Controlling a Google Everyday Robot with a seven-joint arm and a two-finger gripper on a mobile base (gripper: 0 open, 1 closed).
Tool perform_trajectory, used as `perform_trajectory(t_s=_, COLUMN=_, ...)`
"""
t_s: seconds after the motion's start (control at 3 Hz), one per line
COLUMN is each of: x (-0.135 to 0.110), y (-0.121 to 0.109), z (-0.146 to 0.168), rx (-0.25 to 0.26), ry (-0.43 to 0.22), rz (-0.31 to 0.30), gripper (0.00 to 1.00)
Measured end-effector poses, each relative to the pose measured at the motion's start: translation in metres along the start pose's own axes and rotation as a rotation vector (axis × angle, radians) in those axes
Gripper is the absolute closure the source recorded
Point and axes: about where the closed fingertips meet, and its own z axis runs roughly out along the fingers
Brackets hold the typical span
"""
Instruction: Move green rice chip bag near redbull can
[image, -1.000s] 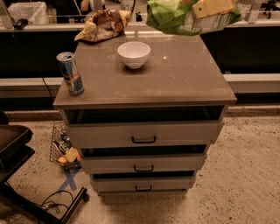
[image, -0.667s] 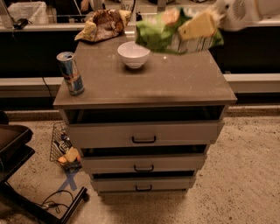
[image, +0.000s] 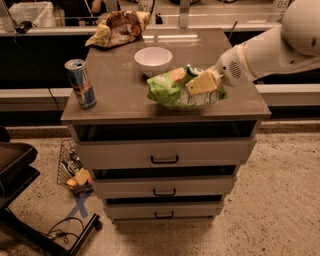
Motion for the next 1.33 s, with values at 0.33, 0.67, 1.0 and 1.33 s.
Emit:
perform_trajectory(t_s=0.33, x=-0.001, y=-0.007, z=0.029, rx=-0.019, ry=0.002, rz=-0.007, gripper=1.00)
perform_trajectory(t_s=0.67, x=-0.019, y=-0.006, z=0.049, rx=-0.044, ry=-0.019, rz=-0.031, gripper=1.00)
perform_trajectory(t_s=1.0, x=-0.036, y=-0.001, z=0.068, rx=-0.081, ry=-0.037, rz=-0.052, gripper=1.00)
perform_trajectory(t_s=1.33, x=-0.049, y=0.010, z=0.086, rx=-0.123, ry=-0.049, rz=-0.071, gripper=1.00)
